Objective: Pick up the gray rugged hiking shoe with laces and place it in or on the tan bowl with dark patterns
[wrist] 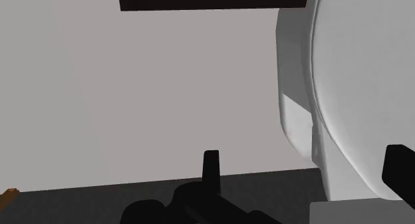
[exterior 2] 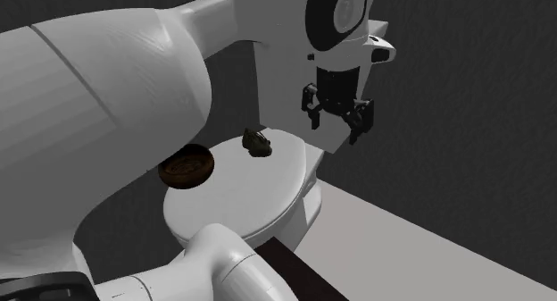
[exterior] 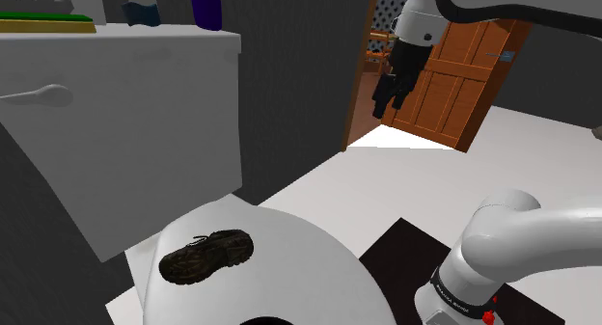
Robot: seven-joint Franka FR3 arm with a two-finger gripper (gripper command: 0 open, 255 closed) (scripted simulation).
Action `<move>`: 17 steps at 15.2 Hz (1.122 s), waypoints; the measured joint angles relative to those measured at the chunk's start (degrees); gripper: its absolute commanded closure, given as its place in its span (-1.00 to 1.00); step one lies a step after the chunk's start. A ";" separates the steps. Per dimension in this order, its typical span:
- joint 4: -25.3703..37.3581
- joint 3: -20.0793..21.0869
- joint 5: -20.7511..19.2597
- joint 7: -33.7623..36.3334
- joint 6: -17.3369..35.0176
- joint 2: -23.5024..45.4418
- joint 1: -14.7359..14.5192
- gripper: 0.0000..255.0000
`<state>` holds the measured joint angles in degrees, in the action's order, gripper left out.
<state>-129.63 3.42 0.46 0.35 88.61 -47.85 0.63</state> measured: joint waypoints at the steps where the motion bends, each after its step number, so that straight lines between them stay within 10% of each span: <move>1: 0.00 0.00 0.00 0.00 0.00 0.00 0.00 -1.00; 17: 6.00 -1.35 8.01 -18.90 16.14 27.40 -9.89 -1.00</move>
<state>-123.63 2.07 8.47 -18.55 104.75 -20.45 -9.26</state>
